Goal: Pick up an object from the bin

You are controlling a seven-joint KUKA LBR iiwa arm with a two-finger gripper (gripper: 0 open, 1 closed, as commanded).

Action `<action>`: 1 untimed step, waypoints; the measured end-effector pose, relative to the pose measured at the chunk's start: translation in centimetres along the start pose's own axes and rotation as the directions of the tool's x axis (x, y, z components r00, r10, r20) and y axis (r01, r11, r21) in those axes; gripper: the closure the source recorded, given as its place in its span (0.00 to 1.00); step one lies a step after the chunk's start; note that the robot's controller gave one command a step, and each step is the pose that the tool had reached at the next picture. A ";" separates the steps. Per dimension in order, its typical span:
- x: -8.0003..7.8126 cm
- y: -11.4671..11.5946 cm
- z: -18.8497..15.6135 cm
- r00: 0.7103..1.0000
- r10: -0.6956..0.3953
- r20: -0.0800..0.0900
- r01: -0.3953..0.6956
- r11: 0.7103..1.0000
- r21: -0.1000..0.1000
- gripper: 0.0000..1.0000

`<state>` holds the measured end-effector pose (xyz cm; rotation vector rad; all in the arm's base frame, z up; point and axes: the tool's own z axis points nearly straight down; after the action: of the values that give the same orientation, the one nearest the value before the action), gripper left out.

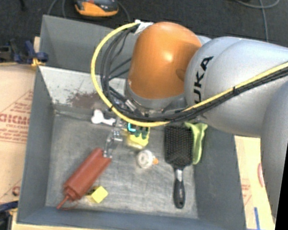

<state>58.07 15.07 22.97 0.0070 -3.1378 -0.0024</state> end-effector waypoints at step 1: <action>-0.2 -0.1 -0.4 1.000 0.003 0.007 -0.003 1.000 -0.001 0.00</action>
Offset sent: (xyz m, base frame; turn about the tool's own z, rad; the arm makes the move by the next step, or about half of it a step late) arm -0.0331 -0.0086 -0.1597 -0.6564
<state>58.24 15.01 23.38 0.0020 -3.1453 -0.0041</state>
